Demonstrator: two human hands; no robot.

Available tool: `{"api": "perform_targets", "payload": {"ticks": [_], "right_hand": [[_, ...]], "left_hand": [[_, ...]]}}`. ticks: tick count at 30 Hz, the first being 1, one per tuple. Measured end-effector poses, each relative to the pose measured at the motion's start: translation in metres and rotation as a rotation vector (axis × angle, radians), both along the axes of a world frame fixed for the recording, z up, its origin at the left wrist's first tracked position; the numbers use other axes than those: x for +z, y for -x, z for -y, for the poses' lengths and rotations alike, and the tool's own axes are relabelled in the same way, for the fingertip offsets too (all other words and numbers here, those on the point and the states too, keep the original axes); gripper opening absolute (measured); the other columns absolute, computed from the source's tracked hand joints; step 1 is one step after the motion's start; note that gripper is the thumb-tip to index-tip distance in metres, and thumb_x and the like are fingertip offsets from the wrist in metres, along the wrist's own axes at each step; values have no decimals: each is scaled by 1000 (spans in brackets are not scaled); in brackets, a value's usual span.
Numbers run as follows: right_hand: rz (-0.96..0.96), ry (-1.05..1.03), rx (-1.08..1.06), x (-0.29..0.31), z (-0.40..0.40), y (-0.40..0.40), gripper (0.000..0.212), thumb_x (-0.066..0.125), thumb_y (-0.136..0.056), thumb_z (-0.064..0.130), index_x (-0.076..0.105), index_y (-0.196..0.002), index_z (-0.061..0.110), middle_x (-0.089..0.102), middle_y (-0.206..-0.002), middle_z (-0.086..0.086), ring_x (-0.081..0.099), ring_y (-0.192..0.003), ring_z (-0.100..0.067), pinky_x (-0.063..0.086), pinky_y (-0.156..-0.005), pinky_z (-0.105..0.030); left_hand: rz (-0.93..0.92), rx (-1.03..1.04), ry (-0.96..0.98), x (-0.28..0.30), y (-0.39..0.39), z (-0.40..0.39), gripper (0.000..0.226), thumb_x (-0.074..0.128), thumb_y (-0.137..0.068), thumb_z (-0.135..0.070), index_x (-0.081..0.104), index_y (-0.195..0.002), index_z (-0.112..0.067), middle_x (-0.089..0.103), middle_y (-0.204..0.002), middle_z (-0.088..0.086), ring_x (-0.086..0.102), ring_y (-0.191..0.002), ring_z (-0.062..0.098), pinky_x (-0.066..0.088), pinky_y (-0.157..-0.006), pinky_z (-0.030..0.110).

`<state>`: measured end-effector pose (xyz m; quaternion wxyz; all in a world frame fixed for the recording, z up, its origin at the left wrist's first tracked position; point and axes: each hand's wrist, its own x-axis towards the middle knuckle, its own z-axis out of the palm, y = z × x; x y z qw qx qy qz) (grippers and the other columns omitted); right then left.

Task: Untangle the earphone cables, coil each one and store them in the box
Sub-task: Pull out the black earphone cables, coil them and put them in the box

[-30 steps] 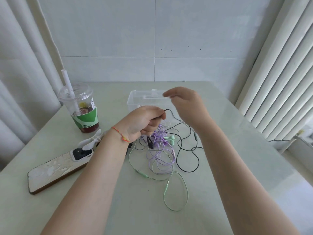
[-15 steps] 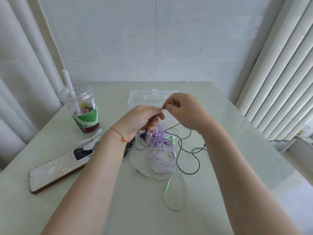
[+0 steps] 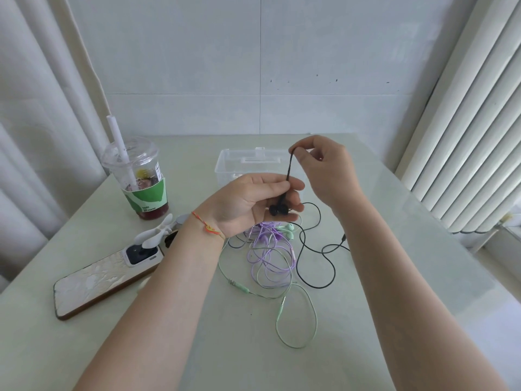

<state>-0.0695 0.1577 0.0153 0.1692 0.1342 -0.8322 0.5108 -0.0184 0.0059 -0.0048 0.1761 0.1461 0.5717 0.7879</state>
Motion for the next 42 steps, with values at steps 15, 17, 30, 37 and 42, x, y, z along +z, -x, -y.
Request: {"api": "perform_targets", "payload": {"ticks": [15, 17, 30, 37, 42], "right_hand": [[90, -453, 354, -8, 18, -17, 43, 52, -96, 24, 37, -57, 17, 27, -53, 3, 26, -45, -11, 22, -46, -22], [119, -485, 370, -8, 18, -18, 39, 54, -96, 28, 48, -61, 12, 29, -53, 3, 25, -45, -11, 22, -46, -22], [164, -617, 437, -9, 28, -29, 37, 56, -96, 27, 56, -62, 14, 33, -50, 5, 30, -46, -11, 24, -46, -21], [71, -468, 370, 2, 21, -27, 17, 58, -94, 23, 71, -91, 14, 38, -53, 9, 40, -45, -1, 32, -48, -13], [53, -457, 268, 4, 9, -18, 18, 57, -93, 27, 71, -89, 16, 41, -55, 8, 36, -47, -7, 26, -45, -18]], "left_hand": [[-20, 413, -316, 6, 13, 12, 22, 46, -101, -15, 63, -115, -19, 69, -116, 1, 66, -110, 20, 57, -59, 21], [-20, 485, -295, 1, 16, 13, 22, 47, -101, -17, 64, -114, -20, 69, -115, 2, 67, -109, 20, 56, -61, 21], [-110, 644, -182, -11, 24, 10, 19, 53, -99, -15, 67, -110, -19, 72, -110, 7, 69, -103, 22, 42, -72, 25], [-170, 703, 136, -21, 28, 9, 21, 55, -94, -3, 71, -105, -11, 73, -96, 3, 67, -86, 12, 50, -79, 22], [-84, 610, 103, -25, 30, 9, 18, 55, -94, -2, 70, -103, -5, 71, -78, 5, 60, -70, 16, 47, -75, 27]]}}
